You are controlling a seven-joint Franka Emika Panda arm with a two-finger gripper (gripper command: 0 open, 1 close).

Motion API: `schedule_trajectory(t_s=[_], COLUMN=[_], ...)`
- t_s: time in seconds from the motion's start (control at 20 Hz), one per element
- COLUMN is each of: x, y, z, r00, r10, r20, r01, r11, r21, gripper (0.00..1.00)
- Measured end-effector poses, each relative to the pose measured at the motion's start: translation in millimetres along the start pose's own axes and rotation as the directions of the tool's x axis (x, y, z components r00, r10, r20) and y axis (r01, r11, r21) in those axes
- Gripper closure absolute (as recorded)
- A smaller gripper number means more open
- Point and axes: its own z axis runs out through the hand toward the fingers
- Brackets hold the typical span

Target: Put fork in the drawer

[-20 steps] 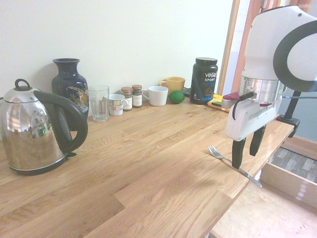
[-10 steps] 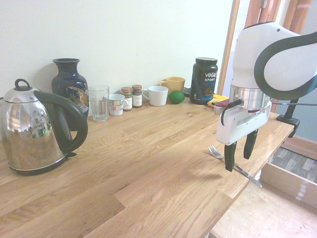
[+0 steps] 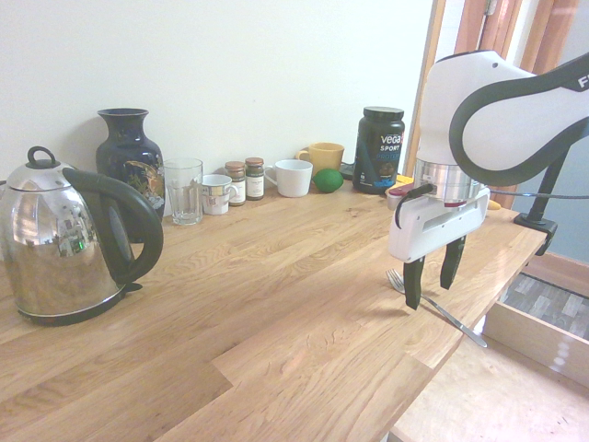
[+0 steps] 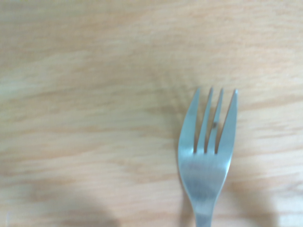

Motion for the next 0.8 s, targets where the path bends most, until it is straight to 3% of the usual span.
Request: schedule_trajectory(t_s=[0.8], x=[2.3], y=[-1.2], z=[3.6], r00=[1.000], r10=[0.010], r20=[0.010], r01=[-0.010], r11=[1.000], r21=[0.003], gripper=[1.00])
